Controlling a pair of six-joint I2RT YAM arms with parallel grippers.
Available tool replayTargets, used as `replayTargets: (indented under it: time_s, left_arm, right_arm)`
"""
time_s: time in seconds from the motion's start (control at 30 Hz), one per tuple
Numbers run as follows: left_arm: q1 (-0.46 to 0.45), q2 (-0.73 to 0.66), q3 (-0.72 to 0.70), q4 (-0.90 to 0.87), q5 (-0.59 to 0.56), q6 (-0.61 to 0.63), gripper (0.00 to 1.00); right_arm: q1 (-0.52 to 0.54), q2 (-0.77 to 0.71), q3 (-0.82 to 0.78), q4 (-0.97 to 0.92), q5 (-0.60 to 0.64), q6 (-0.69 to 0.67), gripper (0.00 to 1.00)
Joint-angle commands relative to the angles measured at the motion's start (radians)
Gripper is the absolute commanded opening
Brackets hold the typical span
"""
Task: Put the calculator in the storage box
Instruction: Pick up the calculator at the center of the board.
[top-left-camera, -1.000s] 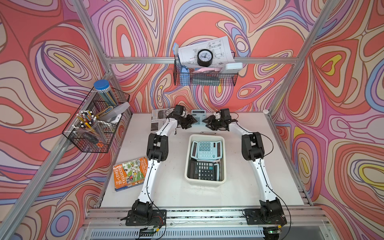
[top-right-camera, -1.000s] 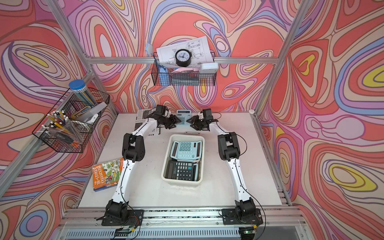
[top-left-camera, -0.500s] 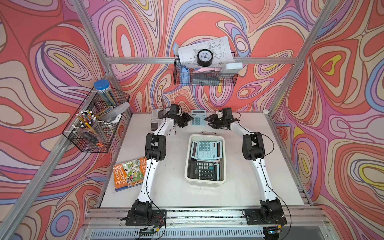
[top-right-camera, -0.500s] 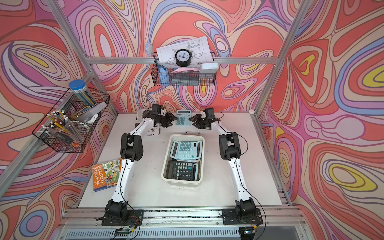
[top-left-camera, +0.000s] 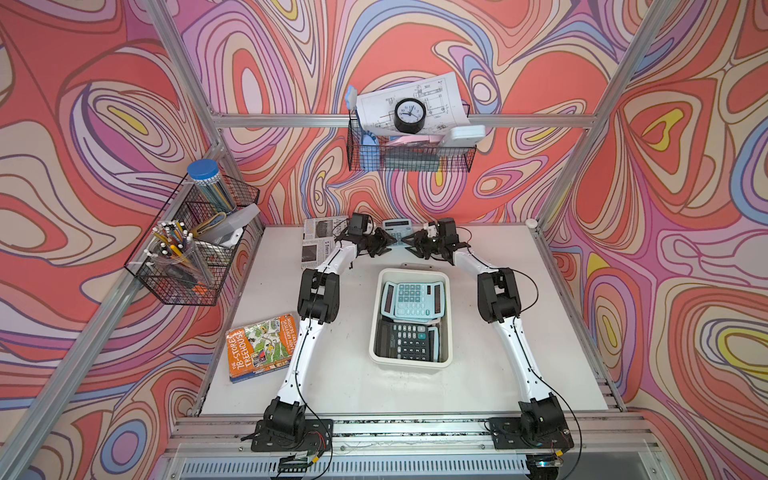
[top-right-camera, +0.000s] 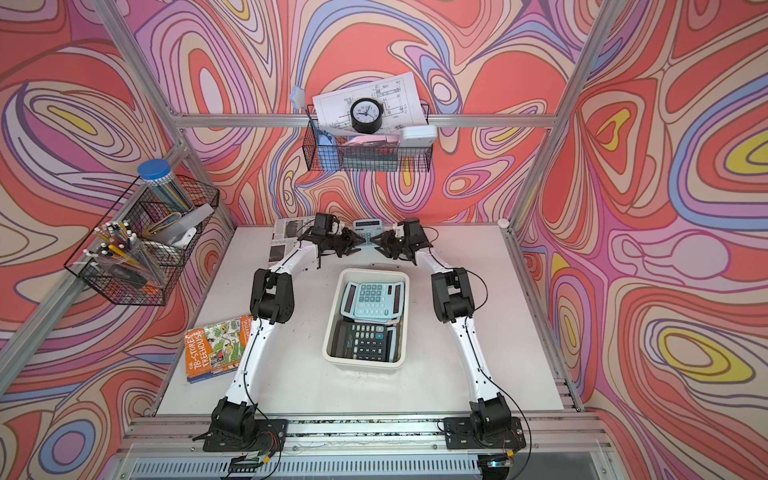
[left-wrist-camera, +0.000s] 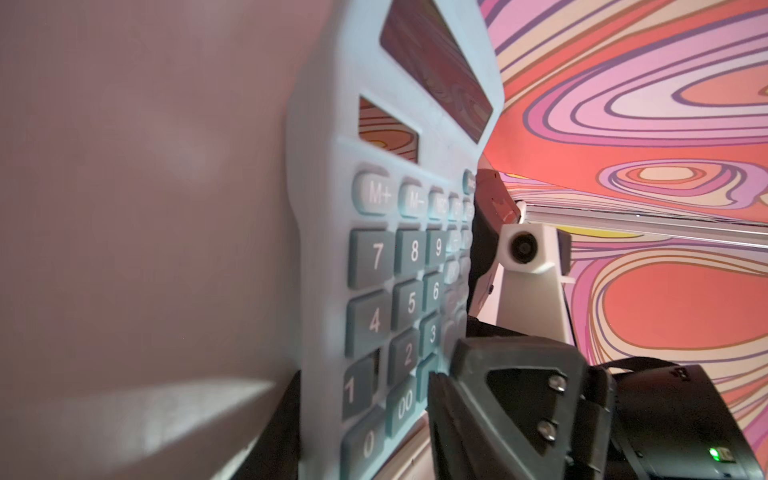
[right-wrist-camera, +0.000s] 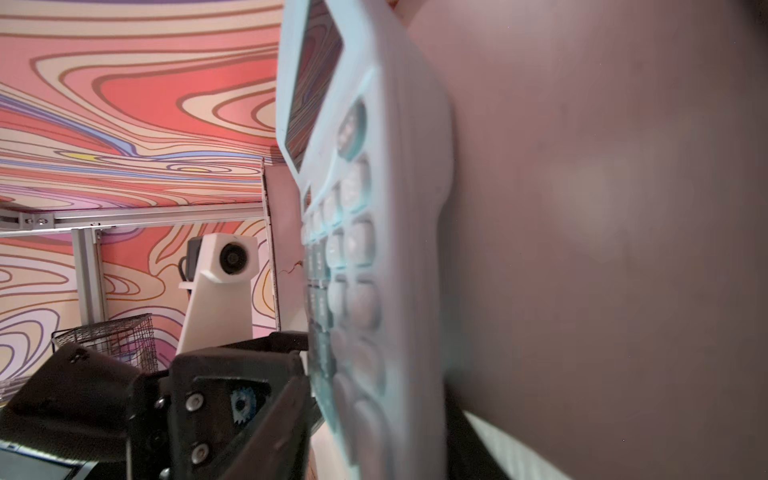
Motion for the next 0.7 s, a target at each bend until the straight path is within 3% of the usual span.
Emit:
replayTargets:
  time_s: [0.0,0.1,0.4,0.67]
  left_arm:
    - [0.000,-0.029,-0.092,-0.008,0.010,-0.019,0.36]
    - [0.010,-0.086,-0.160,-0.002,0.009,-0.018,0.40]
    - [0.033,-0.265,-0.219,-0.057,-0.018,0.049,0.66]
    - [0.033,-0.455,-0.310,-0.127,-0.065,0.112,0.76]
  right_arm:
    - [0.006,0.065,-0.058,-0.044,0.027,0.064,0.30]
    - [0.003,0.040,-0.077,0.001,0.034,0.094,0.24]
    - [-0.028,-0.088,-0.151,0.070,0.014,0.119,0.13]
    - [-0.046,-0.228,-0.267,0.150,-0.063,0.176,0.08]
